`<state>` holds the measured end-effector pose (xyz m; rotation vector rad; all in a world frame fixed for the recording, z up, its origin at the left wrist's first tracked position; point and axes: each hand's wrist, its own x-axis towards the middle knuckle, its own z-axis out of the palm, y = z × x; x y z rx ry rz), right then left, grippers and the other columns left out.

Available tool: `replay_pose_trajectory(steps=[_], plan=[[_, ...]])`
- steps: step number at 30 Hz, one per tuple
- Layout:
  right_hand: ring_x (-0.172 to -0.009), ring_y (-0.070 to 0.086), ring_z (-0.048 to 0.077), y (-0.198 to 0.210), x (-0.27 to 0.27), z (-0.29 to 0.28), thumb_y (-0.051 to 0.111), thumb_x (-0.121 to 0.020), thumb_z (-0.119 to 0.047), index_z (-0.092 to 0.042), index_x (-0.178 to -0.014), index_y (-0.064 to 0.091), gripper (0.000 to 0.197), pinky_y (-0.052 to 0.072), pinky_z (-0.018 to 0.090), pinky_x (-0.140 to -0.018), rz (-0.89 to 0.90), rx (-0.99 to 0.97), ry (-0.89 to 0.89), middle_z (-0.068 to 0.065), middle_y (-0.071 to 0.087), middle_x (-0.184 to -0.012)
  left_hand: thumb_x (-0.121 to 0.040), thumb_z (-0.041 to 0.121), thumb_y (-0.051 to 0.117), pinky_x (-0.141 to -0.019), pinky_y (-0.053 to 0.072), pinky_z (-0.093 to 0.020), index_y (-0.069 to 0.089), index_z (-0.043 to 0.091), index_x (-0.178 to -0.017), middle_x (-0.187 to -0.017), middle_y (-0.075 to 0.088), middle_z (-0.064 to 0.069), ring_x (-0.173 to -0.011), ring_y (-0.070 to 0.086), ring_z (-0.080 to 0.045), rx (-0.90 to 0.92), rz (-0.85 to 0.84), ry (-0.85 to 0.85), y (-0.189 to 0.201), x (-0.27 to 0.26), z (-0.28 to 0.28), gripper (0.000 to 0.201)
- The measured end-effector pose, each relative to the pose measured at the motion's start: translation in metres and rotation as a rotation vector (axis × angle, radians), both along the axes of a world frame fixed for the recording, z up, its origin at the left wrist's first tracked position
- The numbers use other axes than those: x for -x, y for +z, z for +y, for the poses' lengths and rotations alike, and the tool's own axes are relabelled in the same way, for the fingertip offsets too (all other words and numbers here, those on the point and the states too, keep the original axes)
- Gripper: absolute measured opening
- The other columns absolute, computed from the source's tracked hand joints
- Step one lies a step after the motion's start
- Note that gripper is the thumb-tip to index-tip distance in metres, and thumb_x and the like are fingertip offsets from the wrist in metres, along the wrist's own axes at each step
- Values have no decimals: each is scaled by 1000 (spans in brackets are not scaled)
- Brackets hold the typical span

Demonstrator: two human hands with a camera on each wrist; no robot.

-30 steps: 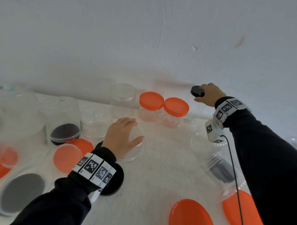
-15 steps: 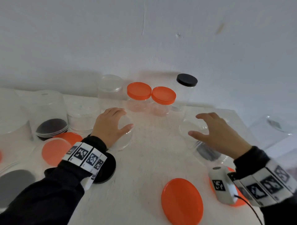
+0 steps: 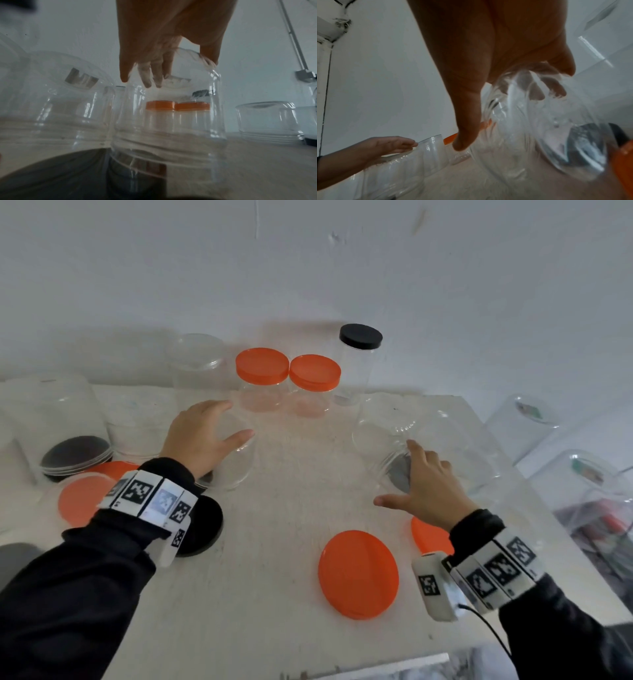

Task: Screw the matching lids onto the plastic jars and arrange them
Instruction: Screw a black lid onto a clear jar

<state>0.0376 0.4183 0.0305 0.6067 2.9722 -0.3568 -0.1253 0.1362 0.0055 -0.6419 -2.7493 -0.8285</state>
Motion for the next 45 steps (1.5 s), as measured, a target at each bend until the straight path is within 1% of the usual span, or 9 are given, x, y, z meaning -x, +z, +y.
replay_pose_trajectory(steps=[6,9,15,21,24,30,34,39,45], plan=[[-116,41,30,-2,-8,4,76,-65,-52,-11,-142,21,103,39,37,-94,125,48,-50,12,40,-130,-84,34,65,-104,29,-33,53,7,-125,-130,52,-11,-123,43,-25,-116,160,-158,17,-21,11,51],[-119,44,27,1,-14,7,80,-62,-49,-12,-142,23,105,40,37,-95,215,147,-61,10,38,-134,-80,49,58,-99,28,-24,56,11,-120,-125,55,-3,-117,41,-6,-112,97,-426,22,-57,33,55],[-125,37,24,5,-26,14,83,-58,-42,-11,-141,25,106,35,32,-99,444,181,-93,7,31,-133,-88,41,56,-96,36,-26,47,23,-129,-131,48,8,-117,43,-6,441,-238,-940,12,-115,80,46],[-118,41,21,1,-43,16,86,-53,-43,-8,-136,31,105,37,27,-96,536,258,-154,-1,29,-119,-67,50,75,-115,14,-37,21,22,-145,-155,9,-1,-140,9,-20,681,-133,-1144,-7,-128,107,99],[-115,41,19,-1,-52,17,86,-54,-39,-9,-136,30,103,36,25,-93,551,282,-152,-4,25,-115,-63,50,78,-116,8,-41,12,25,-147,-156,-4,-2,-142,-1,-22,767,-140,-1143,-11,-128,112,110],[-119,38,22,-7,-60,14,87,-55,-31,-13,-130,34,94,31,22,-91,573,362,-111,-10,27,-107,-65,43,80,-109,27,-38,22,26,-144,-151,12,-2,-134,14,-22,725,-208,-1061,-12,-126,107,99],[-119,39,21,-15,-61,5,88,-55,-26,-32,-113,30,82,32,23,-92,580,440,-72,-27,26,-99,-63,43,80,-109,24,-31,23,29,-143,-149,14,2,-133,14,-17,606,-290,-906,-3,-114,78,100],[-101,37,4,-19,-52,-11,88,-56,-27,-32,-118,32,84,29,1,-78,498,556,-16,-12,30,-113,-48,65,74,-101,15,-13,25,39,-139,-145,18,15,-128,14,0,312,-353,-694,12,-98,22,106],[-112,38,5,-29,-32,-38,88,-54,-32,-22,-140,28,104,30,20,-95,400,668,72,-6,32,-130,-45,86,56,-102,18,-16,25,55,-130,-143,18,27,-131,16,6,26,-289,-480,22,-94,-22,96]])
